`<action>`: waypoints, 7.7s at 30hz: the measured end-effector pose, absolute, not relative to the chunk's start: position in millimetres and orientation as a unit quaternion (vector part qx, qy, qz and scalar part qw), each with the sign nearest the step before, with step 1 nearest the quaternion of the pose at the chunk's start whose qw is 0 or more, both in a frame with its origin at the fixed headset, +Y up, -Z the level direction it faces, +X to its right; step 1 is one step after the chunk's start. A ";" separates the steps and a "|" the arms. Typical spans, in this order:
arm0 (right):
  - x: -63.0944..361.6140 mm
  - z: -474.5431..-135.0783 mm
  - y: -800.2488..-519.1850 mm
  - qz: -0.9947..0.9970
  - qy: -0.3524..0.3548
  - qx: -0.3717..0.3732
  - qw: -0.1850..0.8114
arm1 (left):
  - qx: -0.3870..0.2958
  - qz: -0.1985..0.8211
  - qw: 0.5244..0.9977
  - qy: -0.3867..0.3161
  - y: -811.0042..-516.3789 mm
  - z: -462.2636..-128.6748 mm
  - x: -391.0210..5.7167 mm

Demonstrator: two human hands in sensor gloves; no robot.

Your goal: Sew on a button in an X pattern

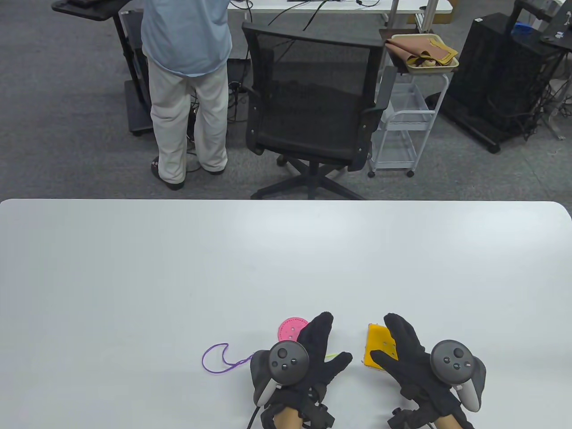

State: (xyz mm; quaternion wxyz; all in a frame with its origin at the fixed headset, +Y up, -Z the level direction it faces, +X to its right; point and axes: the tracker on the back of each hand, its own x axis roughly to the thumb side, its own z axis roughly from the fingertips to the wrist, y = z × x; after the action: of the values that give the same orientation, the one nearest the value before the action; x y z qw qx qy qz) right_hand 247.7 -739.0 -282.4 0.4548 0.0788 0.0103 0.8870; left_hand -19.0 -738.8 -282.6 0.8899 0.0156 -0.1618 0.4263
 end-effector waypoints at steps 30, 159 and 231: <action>291.6 -313.6 -770.2 0.929 0.113 -0.132 0.327 | 0.012 0.425 0.891 -0.158 -739.5 -283.3 -21.0; 308.1 -296.9 -736.9 0.783 -0.015 -0.042 0.620 | -0.024 0.344 0.937 0.053 -718.2 -325.2 -30.9; 309.2 -297.2 -742.8 0.780 0.011 -0.077 0.621 | -0.165 0.260 0.937 0.162 -761.4 -361.6 -60.3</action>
State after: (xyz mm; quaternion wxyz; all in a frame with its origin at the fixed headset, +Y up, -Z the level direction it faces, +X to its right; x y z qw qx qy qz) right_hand 309.2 -742.8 -297.2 0.6215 -0.0766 0.0107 0.7796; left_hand -60.3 -761.4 -361.6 0.9375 -0.1646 0.1621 0.2603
